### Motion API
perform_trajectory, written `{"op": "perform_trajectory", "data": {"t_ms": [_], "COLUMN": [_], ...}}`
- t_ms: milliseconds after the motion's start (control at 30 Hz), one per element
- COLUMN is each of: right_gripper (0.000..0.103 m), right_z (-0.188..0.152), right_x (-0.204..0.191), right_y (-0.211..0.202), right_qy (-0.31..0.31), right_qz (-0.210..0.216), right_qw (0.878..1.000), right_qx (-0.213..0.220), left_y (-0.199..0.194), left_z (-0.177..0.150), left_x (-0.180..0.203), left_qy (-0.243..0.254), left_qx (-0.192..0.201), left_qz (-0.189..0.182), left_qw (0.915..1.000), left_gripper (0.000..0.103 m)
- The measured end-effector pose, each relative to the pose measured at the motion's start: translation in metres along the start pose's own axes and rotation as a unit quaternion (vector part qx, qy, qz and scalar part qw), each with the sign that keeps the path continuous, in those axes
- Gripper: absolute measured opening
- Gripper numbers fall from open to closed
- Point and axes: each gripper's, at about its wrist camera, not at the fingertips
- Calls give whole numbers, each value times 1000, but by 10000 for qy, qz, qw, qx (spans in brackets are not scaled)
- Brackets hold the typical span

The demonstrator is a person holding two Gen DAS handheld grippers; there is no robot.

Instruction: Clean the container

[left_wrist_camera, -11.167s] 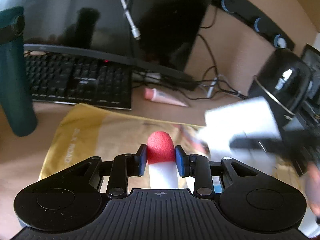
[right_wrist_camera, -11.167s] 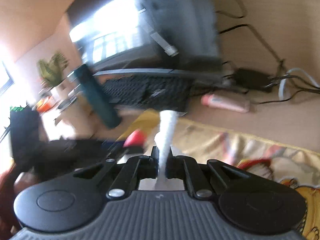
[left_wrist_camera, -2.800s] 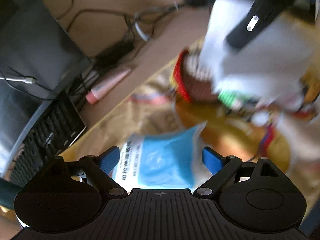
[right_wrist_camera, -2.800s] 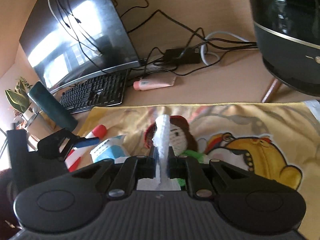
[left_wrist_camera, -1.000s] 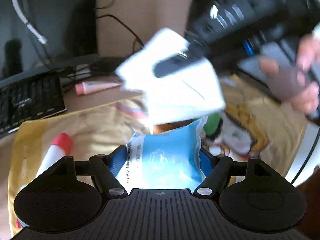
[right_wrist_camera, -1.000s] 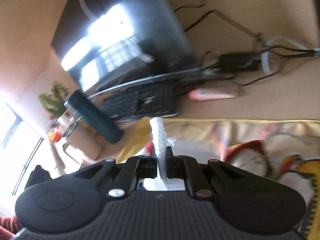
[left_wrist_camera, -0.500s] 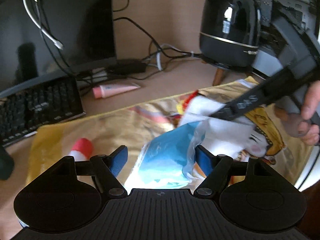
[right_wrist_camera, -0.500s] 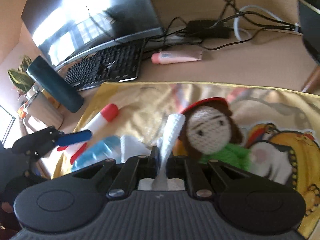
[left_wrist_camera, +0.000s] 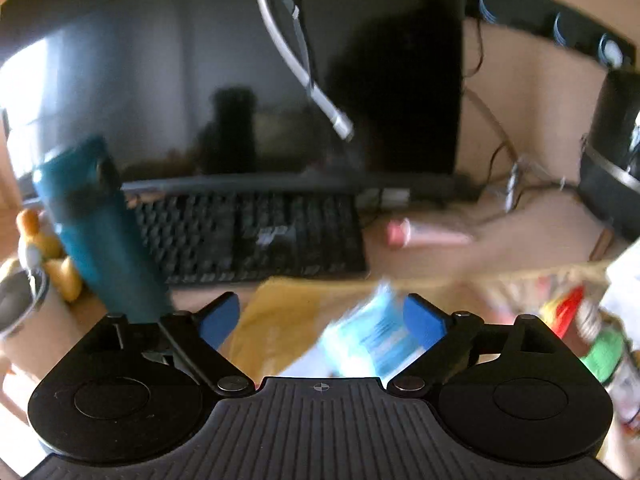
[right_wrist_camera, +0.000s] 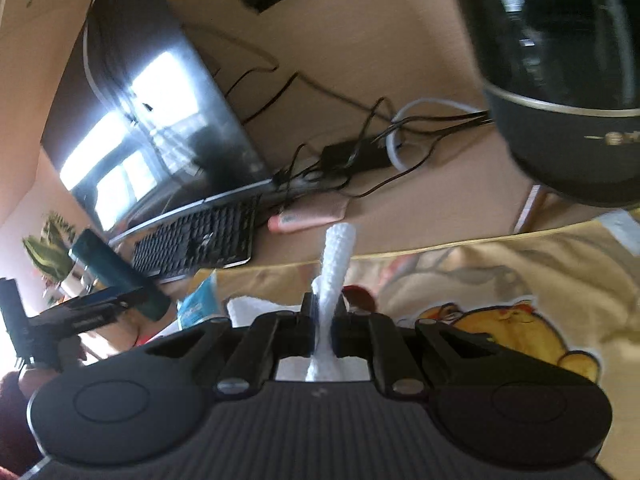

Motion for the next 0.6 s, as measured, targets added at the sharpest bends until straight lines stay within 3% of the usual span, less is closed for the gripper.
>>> {"op": "perform_trajectory", "data": {"t_ms": [100,167,233,267,333,500,567,600], "right_gripper": [8,8,8,8,8,10,10,10], "right_z": [3,4,3,2,-1,-12,-15,-17], "right_x": [13,20,27,29,35,50,57,60], "right_y": [-8,-12,-18,-22,-29,-46,-51,-53], "right_qy": [186,280,316,333,367,429,487,517], "right_qz": [-92,-137,-166,-176,-208,-366,-436,-471], "right_qw": [9997,9993,9989,9987,9984,9976,9971,9968], "right_qx": [123,225,307,336,380,411,399,393], "left_y": [4,19,41,52,71,118,126,127], "left_z": [11,10,6,3,-1,-13,-22,-24], "left_x": [26,50,80,97,120,165,171,172], "left_qy": [-321,-730,-1069,-1172,-1187,-893,-785,-773], "left_qx": [-294,-820,-1364,-1599,-1834,-2413,-2434,-2367], "left_qz": [-1162,-1976,-2514,-2617,-2610,-2190,-2154,-2146], "left_qw": [9923,9741,9522,9446,9403,9412,9424,9444], "left_gripper": [94,94,94,94,94,95,94,80]}}
Point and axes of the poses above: each gripper's, at about its wrist camera, not at the fingertips, and y roughly the way its jaws point, x to its right, z to its top, and after that the axes turned 4 degrees about x, right-handed
